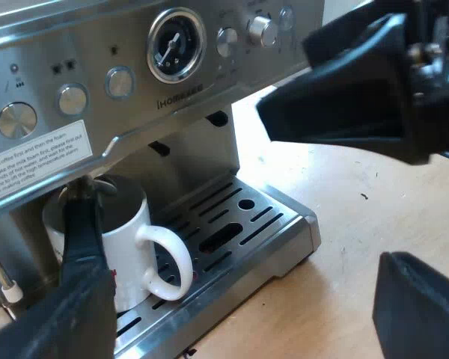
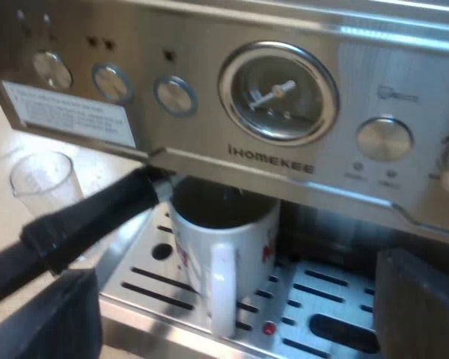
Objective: Place mug into machine
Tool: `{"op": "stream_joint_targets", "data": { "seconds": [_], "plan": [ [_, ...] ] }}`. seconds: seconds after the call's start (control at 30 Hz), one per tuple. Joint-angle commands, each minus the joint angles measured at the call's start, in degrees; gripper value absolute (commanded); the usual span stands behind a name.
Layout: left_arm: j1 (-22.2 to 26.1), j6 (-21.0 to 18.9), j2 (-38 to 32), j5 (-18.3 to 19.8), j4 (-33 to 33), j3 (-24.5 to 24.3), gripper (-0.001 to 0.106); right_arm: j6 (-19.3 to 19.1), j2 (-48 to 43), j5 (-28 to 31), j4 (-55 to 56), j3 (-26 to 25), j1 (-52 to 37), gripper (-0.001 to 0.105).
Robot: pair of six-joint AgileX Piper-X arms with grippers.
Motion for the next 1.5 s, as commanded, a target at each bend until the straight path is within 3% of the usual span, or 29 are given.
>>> {"op": "stream_joint_targets", "data": {
  "seconds": [0.03,0.17,0.33,0.53,0.83,1.13,1.33,1.5],
  "plan": [
    [0.04,-0.50,-0.10,-0.79,-2.08,-0.35,0.071,-1.12,-1.43,-0.73,0.54,-0.48,-1.58,0.105],
    [1.51,-0.63,0.52,-2.91,-2.46,-1.73,0.071,-0.90,-3.11,-4.15,0.54,-0.48,-6.87,0.105],
    [9.52,-1.74,2.30,-3.03,-2.23,-5.59,0.071,-0.91,-6.24,-9.03,1.92,-0.48,-15.26,0.105],
    [18.03,-2.24,2.50,-1.04,-1.33,-7.68,0.071,-1.02,-11.65,-9.11,8.63,-0.35,-24.66,0.105],
    [18.59,-2.22,0.05,-1.04,5.19,-8.16,0.071,-4.88,-21.33,-13.72,15.67,-0.23,-37.71,0.105],
    [18.59,-2.22,-6.71,-1.04,6.78,-8.16,0.071,-8.07,-29.63,-20.75,19.43,-0.23,-50.23,0.105],
    [18.59,-2.22,-9.80,-1.04,11.28,-8.16,0.071,-11.25,-34.83,-23.42,25.15,-0.23,-52.54,0.105],
    [18.59,-2.22,-13.05,-1.04,13.31,-8.16,0.071,-11.71,-39.41,-23.79,28.91,-0.23,-52.54,0.105]
  ]
}}
